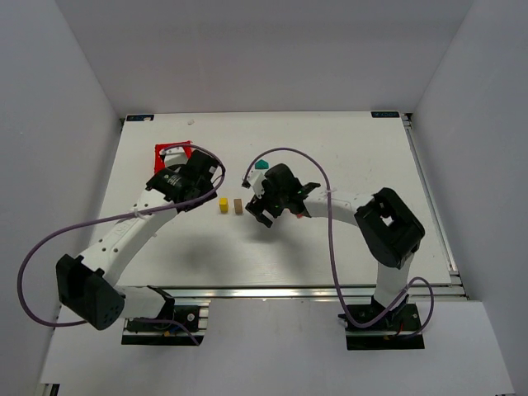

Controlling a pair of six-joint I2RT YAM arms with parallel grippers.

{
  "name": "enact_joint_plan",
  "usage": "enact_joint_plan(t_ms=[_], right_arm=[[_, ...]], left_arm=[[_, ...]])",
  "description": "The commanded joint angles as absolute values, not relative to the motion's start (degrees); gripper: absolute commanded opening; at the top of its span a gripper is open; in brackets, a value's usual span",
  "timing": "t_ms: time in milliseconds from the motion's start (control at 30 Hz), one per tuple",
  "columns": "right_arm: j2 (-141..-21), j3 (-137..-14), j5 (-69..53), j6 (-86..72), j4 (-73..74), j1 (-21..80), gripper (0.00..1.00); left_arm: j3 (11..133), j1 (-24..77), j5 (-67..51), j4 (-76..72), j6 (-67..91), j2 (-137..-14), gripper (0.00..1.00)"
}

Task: Build the wood block tower

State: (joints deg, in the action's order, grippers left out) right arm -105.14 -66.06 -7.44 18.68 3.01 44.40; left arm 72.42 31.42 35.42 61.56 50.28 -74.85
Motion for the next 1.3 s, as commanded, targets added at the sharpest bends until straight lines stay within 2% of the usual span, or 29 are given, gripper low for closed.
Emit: enact_joint_plan(t_ms=[0, 300, 767, 1267], right_arm=[[-107.05, -69.78, -2.91, 19.25, -0.08, 46.23, 0.89], [-114.78, -74.35, 1.39, 18.64, -4.48, 49.39, 0.89], [-120.14, -78.13, 7.47, 15.65, -5.36, 50.36, 0.89], [-117.42, -75.41, 2.29, 18.55, -4.74, 51.59, 0.89]], left_arm=[[69.26, 30.24, 37.63, 64.16, 54.76, -74.97, 0.98], [67.68, 29.18, 36.39, 61.09, 52.82, -72.69, 0.98], [67.06, 29.09, 34.98, 58.98, 51.15, -71.54, 0.98], [66.27, 29.18, 33.49, 56.78, 49.13, -70.75, 0.98]])
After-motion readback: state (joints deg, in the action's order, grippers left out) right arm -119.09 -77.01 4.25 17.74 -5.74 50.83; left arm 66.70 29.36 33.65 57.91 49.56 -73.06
